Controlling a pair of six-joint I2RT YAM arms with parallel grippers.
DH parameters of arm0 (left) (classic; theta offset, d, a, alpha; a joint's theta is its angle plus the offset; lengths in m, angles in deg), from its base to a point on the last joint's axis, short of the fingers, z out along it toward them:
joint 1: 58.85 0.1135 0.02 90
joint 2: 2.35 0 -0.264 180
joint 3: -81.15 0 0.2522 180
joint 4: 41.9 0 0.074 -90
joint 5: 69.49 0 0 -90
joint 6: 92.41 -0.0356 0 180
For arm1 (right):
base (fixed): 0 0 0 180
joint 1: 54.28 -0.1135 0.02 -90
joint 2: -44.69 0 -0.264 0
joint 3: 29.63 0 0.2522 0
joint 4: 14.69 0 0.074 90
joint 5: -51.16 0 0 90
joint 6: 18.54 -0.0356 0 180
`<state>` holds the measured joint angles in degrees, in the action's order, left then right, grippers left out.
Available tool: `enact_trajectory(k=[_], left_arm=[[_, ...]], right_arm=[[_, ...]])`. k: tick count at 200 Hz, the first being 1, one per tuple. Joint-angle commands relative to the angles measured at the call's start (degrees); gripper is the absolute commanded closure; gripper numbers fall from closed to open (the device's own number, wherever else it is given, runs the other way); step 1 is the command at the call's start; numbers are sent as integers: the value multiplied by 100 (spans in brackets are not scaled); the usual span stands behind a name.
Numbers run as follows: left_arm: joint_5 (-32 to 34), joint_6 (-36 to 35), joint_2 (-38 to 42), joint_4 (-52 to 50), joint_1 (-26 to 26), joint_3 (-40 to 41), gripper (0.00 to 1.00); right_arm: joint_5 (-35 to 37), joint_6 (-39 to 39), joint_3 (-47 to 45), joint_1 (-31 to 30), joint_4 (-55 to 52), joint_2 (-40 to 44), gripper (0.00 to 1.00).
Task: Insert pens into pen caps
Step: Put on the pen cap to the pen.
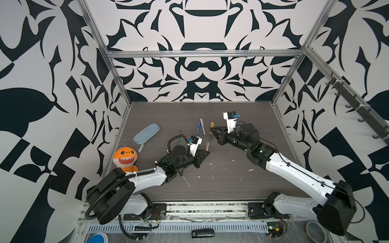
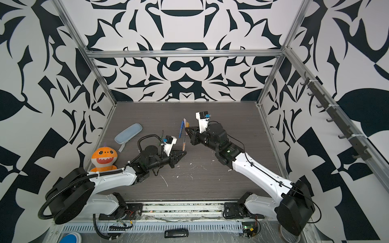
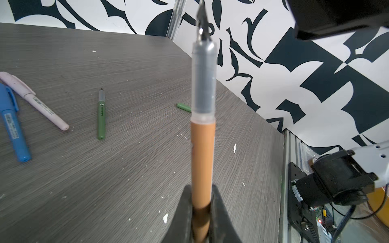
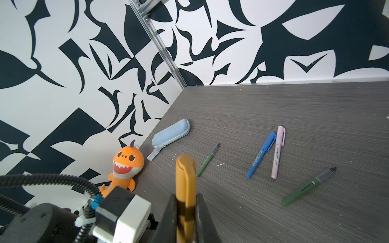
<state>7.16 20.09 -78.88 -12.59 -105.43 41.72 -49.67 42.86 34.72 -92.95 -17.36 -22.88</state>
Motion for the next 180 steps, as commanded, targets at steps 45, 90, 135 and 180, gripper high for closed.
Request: enact_trajectory(k=[45, 90, 135, 180], left_arm=[[-115, 7, 107, 202, -8, 165, 94], [-160, 8, 112, 284, -14, 194, 94], [-160, -8, 161, 296, -19, 212, 94], [-154, 7, 166, 284, -23, 211, 94]], right_arm=[[153, -4, 68, -140, 433, -106, 91], [383, 34, 51, -140, 500, -133, 91], [299, -30, 46, -140, 465, -265, 91], [174, -163, -121, -148, 449, -241, 91]])
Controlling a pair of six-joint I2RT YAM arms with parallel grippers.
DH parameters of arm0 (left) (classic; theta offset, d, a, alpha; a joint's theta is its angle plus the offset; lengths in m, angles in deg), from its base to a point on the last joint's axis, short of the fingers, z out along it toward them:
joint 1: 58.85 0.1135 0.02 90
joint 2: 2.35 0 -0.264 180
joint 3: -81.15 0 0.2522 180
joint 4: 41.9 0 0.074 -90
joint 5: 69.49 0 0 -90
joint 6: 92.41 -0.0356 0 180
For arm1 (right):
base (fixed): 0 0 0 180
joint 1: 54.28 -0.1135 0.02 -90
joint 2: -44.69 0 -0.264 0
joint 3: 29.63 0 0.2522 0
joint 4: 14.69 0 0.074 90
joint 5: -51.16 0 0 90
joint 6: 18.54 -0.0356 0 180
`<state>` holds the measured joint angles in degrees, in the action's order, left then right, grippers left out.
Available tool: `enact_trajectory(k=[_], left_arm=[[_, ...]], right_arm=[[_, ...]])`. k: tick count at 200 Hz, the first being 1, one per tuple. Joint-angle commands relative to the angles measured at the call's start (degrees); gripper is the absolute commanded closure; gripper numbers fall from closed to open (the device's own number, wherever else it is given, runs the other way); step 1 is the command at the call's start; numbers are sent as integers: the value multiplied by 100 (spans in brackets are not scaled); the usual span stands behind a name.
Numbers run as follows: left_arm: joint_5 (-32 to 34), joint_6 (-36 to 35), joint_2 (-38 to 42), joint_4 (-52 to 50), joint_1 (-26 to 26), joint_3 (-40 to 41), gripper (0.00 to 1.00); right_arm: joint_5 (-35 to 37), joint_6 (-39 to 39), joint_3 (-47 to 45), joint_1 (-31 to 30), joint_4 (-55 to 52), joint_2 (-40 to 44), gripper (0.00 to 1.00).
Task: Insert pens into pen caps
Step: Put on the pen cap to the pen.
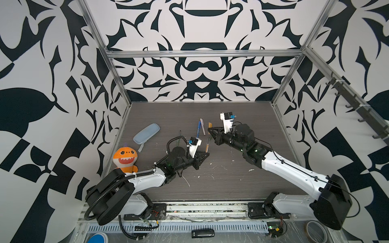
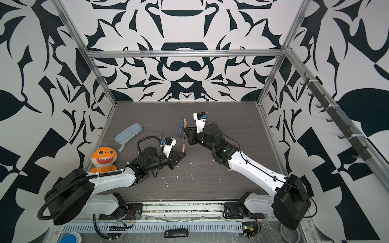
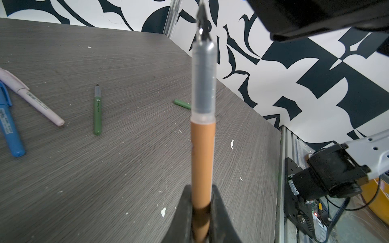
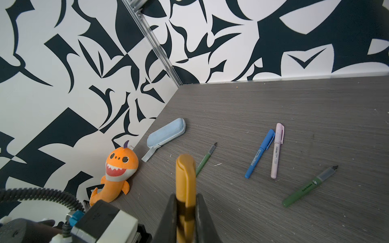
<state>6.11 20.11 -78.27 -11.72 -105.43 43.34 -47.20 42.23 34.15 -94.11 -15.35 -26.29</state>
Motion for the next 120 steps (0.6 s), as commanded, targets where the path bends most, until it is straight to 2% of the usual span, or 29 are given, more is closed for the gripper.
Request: enact_trajectory(k=[1, 120], left_arm=[[-52, 6, 104, 195, -24, 50, 94], [14, 101, 51, 260, -8, 36, 94]], right_arm=[[-71, -100, -63, -33, 246, 101, 92], [-220, -186, -310, -60, 184, 252, 93]])
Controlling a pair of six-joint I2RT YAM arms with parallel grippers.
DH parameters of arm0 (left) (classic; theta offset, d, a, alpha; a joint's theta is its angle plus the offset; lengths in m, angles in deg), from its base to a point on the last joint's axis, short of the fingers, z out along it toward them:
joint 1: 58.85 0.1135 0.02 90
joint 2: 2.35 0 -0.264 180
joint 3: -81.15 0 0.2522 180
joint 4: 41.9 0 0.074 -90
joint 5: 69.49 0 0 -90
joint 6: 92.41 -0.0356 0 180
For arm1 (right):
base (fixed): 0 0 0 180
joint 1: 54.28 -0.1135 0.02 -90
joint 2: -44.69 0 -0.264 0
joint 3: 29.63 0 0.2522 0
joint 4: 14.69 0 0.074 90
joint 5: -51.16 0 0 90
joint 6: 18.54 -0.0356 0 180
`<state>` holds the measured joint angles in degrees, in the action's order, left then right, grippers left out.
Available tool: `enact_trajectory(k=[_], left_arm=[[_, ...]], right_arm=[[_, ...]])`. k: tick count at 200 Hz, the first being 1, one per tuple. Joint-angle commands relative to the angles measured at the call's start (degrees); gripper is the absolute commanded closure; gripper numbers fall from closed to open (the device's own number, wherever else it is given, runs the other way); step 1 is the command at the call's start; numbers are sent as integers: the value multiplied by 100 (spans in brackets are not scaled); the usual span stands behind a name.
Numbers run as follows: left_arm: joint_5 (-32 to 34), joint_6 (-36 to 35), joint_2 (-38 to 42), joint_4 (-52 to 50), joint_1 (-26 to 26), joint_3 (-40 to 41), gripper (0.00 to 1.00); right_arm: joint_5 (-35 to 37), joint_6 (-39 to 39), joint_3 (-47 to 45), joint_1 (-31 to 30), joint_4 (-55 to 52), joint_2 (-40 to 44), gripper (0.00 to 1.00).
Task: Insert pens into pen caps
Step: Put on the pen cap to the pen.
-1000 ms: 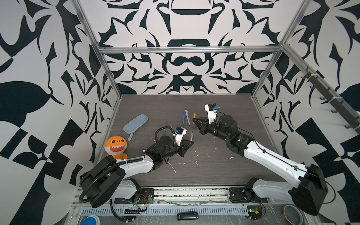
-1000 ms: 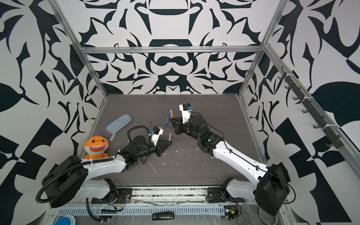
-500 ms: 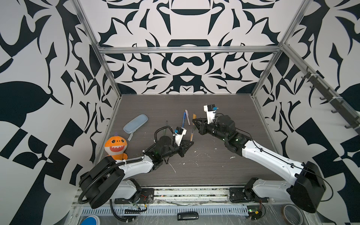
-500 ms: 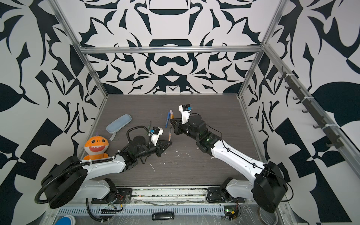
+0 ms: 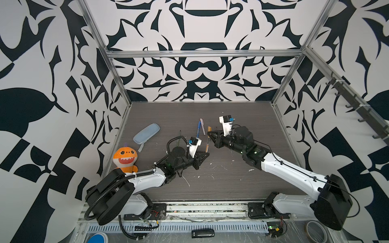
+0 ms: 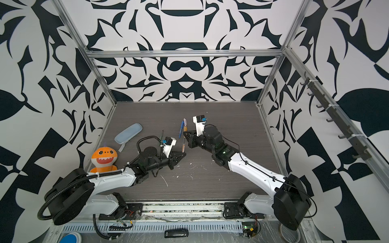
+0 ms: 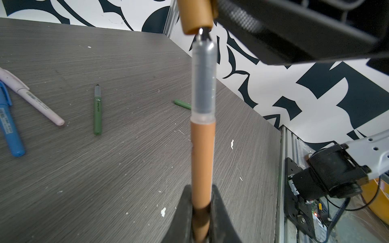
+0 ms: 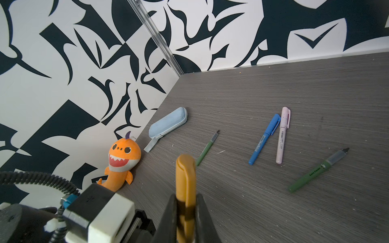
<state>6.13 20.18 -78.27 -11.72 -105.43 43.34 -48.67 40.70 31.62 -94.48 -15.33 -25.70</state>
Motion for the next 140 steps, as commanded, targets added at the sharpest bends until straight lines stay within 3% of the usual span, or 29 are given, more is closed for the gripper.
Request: enact_trajectory(k=[1, 57, 140], left_arm=[[13, 96, 51, 271, -8, 39, 94], [48, 599, -267, 1261, -8, 49, 95], [227, 325, 337, 595, -8, -454, 95]], right_arm=[[-81, -38, -56, -22, 186, 188, 93], [-285, -217, -272, -119, 482, 132, 91], [-499, 6, -354, -133, 520, 197, 88]])
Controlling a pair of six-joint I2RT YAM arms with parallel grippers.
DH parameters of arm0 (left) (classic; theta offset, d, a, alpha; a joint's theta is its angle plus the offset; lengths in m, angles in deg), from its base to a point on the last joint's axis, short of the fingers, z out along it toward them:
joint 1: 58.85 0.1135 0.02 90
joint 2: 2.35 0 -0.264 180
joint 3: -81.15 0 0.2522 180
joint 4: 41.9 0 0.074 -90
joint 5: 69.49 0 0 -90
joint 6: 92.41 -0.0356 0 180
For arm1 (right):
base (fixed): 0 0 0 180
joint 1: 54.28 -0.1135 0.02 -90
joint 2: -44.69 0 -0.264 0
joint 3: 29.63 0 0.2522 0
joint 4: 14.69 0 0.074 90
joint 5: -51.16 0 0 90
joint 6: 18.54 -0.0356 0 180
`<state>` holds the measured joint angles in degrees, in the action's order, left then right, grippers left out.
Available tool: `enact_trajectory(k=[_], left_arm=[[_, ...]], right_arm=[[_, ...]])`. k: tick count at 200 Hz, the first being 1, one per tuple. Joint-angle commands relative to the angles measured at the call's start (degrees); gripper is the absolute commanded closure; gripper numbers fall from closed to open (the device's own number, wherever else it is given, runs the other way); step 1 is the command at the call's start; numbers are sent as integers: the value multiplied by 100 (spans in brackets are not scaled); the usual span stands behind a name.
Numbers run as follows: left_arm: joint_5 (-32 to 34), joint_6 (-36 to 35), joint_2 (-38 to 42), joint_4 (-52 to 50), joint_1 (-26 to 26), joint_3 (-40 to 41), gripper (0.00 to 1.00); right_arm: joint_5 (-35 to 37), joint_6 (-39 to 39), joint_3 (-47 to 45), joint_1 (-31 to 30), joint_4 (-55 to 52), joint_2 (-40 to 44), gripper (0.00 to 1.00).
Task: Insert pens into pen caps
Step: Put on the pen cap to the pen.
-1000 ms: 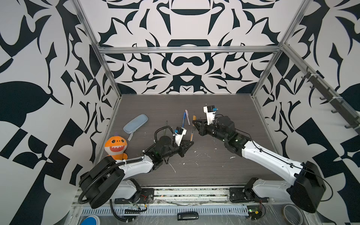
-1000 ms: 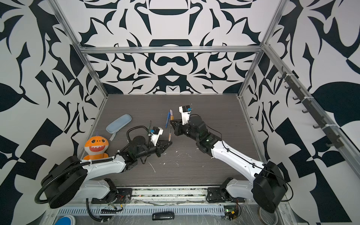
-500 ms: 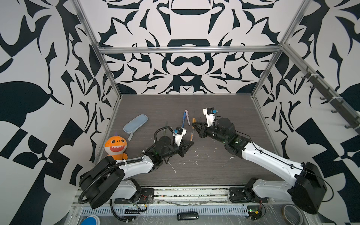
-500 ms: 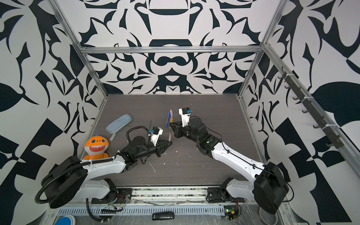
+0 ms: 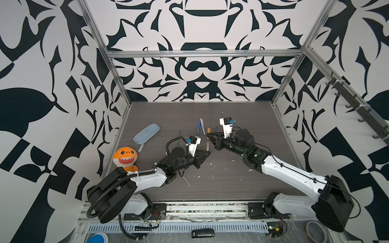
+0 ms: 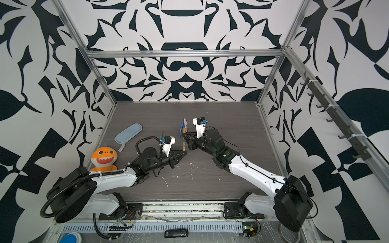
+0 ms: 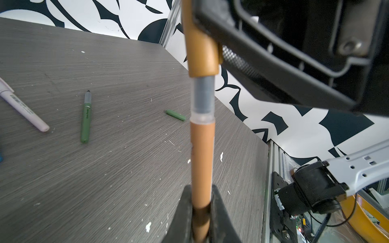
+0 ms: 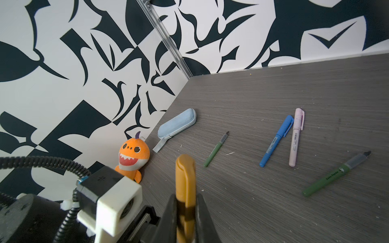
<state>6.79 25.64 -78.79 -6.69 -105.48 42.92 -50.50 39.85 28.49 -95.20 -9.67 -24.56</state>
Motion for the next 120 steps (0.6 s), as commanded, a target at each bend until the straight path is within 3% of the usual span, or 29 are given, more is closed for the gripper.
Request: enact_trajectory(k=[1, 66, 120], left_arm=[[160, -230, 440, 72, -4, -433, 95], [353, -756, 827, -762, -4, -1130, 96], [337, -1312, 909, -1197, -6, -1359, 98]], right_arm=[[-326, 97, -41, -63, -44, 81, 88], [-578, 270, -37, -95, -85, 163, 84], [-465, 468, 535, -93, -799, 616, 63]])
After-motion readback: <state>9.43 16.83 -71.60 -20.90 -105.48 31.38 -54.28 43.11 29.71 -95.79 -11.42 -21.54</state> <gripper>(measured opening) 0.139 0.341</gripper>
